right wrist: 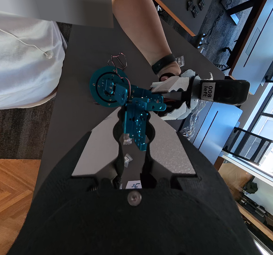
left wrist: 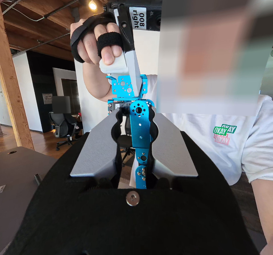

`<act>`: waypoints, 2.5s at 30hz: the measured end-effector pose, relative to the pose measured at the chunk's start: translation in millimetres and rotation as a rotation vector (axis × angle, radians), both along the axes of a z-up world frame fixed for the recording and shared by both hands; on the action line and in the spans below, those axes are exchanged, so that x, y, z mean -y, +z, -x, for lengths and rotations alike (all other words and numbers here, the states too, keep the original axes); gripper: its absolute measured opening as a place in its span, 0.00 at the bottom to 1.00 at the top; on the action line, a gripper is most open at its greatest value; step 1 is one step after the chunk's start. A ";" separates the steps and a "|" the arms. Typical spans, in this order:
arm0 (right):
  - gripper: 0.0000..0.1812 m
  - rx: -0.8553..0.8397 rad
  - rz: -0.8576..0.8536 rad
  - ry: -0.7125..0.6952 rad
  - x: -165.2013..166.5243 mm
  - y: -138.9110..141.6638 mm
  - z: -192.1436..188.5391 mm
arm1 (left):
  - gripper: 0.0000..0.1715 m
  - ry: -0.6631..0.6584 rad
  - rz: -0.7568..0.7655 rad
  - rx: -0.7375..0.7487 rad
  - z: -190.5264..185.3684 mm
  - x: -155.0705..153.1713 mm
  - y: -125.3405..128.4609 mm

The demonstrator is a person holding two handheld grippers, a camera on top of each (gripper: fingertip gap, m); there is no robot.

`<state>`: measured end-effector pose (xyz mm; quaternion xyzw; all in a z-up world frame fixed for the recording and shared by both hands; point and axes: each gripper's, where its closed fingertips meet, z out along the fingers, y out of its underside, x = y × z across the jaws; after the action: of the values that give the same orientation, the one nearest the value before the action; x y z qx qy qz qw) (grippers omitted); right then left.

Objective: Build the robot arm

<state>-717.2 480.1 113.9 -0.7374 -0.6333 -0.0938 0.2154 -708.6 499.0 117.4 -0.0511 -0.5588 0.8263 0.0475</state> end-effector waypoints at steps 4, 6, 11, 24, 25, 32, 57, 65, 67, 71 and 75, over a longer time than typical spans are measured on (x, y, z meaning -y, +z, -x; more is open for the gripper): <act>0.14 0.005 0.001 0.011 0.7 0.2 0.1 | 0.20 0.002 0.003 -0.027 -0.8 0.3 0.6; 0.14 0.003 0.006 0.001 -0.1 0.0 -2.5 | 0.21 0.081 0.008 -0.026 -7.2 -1.6 0.5; 0.14 -0.008 0.006 0.025 -0.7 0.1 -1.9 | 0.27 0.200 -0.019 -0.037 -11.6 -2.9 -4.3; 0.14 -0.022 0.006 0.027 -1.5 0.0 -1.9 | 0.28 0.712 -0.127 -0.069 -13.4 -17.3 -1.7; 0.14 -0.022 0.006 0.027 -1.6 0.0 -1.9 | 0.27 0.759 -0.128 -0.064 -7.4 -17.4 2.0; 0.14 -0.018 0.004 0.038 -2.1 -0.1 -1.6 | 0.34 1.082 -0.133 -0.026 21.3 -2.3 15.0; 0.16 -0.043 -0.064 0.090 -6.5 -0.1 -1.8 | 0.41 1.788 -0.247 0.171 -15.1 9.4 -0.1; 0.20 -0.011 -0.029 0.099 -4.5 -1.6 -2.7 | 0.41 1.791 -0.233 0.181 -15.0 8.8 0.0; 0.21 0.053 -0.020 0.093 -3.8 -2.3 -5.0 | 0.41 1.791 -0.230 0.183 -14.9 8.7 0.1; 0.27 0.169 0.015 0.061 -3.6 -4.1 -10.0 | 0.41 1.789 -0.223 0.189 -14.7 8.9 0.2; 0.31 0.243 0.038 0.018 -4.8 -3.5 -14.7 | 0.41 1.786 -0.221 0.195 -15.3 9.6 0.2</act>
<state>-702.5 484.9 110.3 -0.7188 -0.6630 -0.1686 0.1236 -693.3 489.4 117.6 0.3366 -0.4681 0.4895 -0.6542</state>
